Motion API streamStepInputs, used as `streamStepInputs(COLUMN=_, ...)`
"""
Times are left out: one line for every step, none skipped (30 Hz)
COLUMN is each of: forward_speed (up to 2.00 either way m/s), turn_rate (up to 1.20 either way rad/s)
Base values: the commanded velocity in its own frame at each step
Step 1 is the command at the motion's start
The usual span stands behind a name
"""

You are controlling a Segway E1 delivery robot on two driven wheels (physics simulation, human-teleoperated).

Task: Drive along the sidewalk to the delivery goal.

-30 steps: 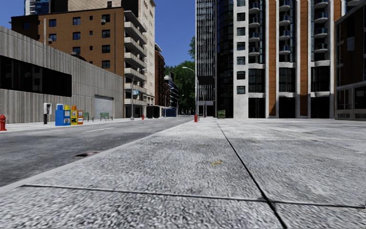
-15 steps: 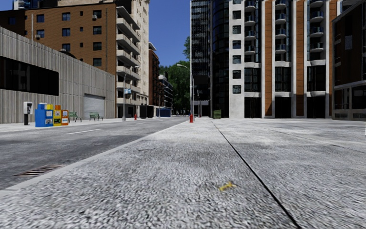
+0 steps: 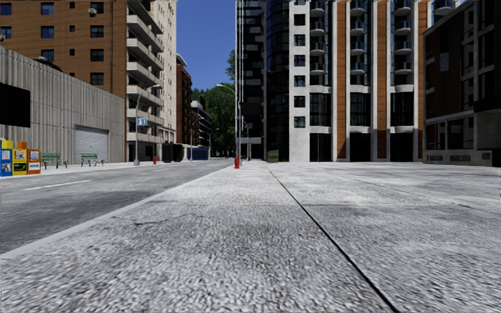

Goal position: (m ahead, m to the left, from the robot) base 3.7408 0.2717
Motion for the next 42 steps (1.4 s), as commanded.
streamStepInputs(forward_speed=2.00, turn_rate=-0.33)
streamStepInputs(forward_speed=2.00, turn_rate=-0.33)
streamStepInputs(forward_speed=2.00, turn_rate=-0.33)
streamStepInputs(forward_speed=2.00, turn_rate=-0.30)
streamStepInputs(forward_speed=2.00, turn_rate=-0.24)
streamStepInputs(forward_speed=2.00, turn_rate=-0.17)
streamStepInputs(forward_speed=2.00, turn_rate=0.00)
streamStepInputs(forward_speed=2.00, turn_rate=0.00)
streamStepInputs(forward_speed=2.00, turn_rate=0.00)
streamStepInputs(forward_speed=2.00, turn_rate=0.00)
streamStepInputs(forward_speed=2.00, turn_rate=0.00)
streamStepInputs(forward_speed=2.00, turn_rate=0.00)
streamStepInputs(forward_speed=2.00, turn_rate=0.00)
streamStepInputs(forward_speed=2.00, turn_rate=0.00)
streamStepInputs(forward_speed=2.00, turn_rate=0.00)
streamStepInputs(forward_speed=2.00, turn_rate=0.00)
streamStepInputs(forward_speed=2.00, turn_rate=0.00)
streamStepInputs(forward_speed=2.00, turn_rate=0.00)
streamStepInputs(forward_speed=2.00, turn_rate=0.00)
streamStepInputs(forward_speed=2.00, turn_rate=0.00)
streamStepInputs(forward_speed=2.00, turn_rate=0.00)
streamStepInputs(forward_speed=2.00, turn_rate=0.00)
streamStepInputs(forward_speed=2.00, turn_rate=0.00)
streamStepInputs(forward_speed=2.00, turn_rate=0.00)
streamStepInputs(forward_speed=2.00, turn_rate=0.00)
streamStepInputs(forward_speed=2.00, turn_rate=0.00)
streamStepInputs(forward_speed=2.00, turn_rate=0.00)
streamStepInputs(forward_speed=2.00, turn_rate=0.00)
streamStepInputs(forward_speed=2.00, turn_rate=0.00)
streamStepInputs(forward_speed=2.00, turn_rate=0.00)
streamStepInputs(forward_speed=2.00, turn_rate=0.00)
streamStepInputs(forward_speed=2.00, turn_rate=0.00)
streamStepInputs(forward_speed=2.00, turn_rate=0.00)
streamStepInputs(forward_speed=2.00, turn_rate=0.00)
streamStepInputs(forward_speed=2.00, turn_rate=0.00)
streamStepInputs(forward_speed=2.00, turn_rate=0.00)
streamStepInputs(forward_speed=2.00, turn_rate=0.00)
streamStepInputs(forward_speed=2.00, turn_rate=0.00)
streamStepInputs(forward_speed=2.00, turn_rate=0.00)
streamStepInputs(forward_speed=2.00, turn_rate=0.00)
streamStepInputs(forward_speed=2.00, turn_rate=0.00)
streamStepInputs(forward_speed=2.00, turn_rate=0.00)
